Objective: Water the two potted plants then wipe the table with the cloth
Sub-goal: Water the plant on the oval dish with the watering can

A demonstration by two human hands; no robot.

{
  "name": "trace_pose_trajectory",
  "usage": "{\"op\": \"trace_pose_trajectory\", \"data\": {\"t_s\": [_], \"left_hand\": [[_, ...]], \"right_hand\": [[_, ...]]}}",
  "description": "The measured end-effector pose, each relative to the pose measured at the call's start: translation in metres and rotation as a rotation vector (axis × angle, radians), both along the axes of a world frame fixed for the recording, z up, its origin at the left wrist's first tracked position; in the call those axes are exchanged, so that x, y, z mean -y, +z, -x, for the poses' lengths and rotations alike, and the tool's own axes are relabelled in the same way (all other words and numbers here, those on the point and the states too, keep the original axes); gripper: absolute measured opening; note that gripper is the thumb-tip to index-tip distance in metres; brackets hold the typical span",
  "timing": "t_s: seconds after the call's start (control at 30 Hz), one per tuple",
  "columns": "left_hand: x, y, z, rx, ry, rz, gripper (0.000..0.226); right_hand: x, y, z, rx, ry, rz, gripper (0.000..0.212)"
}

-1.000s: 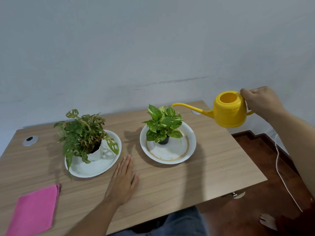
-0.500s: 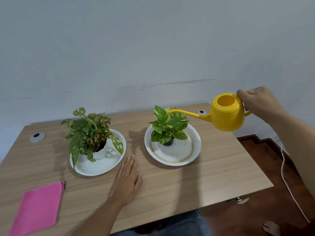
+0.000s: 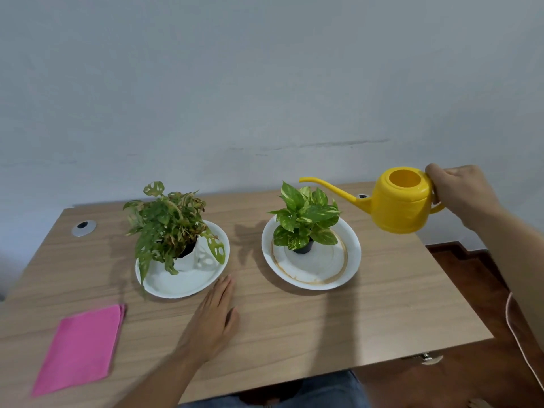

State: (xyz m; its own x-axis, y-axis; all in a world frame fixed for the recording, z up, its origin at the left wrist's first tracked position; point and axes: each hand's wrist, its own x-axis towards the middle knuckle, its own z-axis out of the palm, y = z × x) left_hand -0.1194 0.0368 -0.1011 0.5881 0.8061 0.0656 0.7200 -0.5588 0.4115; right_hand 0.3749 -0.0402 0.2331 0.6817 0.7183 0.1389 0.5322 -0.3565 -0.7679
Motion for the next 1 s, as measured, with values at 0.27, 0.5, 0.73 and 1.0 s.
{"op": "trace_pose_trajectory", "data": {"t_s": [0.27, 0.5, 0.73, 1.0], "left_hand": [[0.014, -0.005, 0.059, 0.024, 0.047, -0.030, 0.071], [0.022, -0.010, 0.094, 0.032, 0.093, -0.055, 0.070], [0.032, -0.011, 0.108, 0.011, 0.229, -0.064, 0.069], [0.042, -0.001, 0.105, 0.015, 0.414, -0.052, 0.074]], "right_hand": [[-0.039, 0.016, 0.050, -0.047, 0.084, -0.073, 0.054], [-0.074, 0.024, 0.102, -0.017, 0.172, -0.104, 0.049], [-0.101, 0.019, 0.155, -0.024, 0.246, -0.085, 0.052], [-0.122, 0.017, 0.195, 0.043, 0.316, -0.037, 0.059]]}}
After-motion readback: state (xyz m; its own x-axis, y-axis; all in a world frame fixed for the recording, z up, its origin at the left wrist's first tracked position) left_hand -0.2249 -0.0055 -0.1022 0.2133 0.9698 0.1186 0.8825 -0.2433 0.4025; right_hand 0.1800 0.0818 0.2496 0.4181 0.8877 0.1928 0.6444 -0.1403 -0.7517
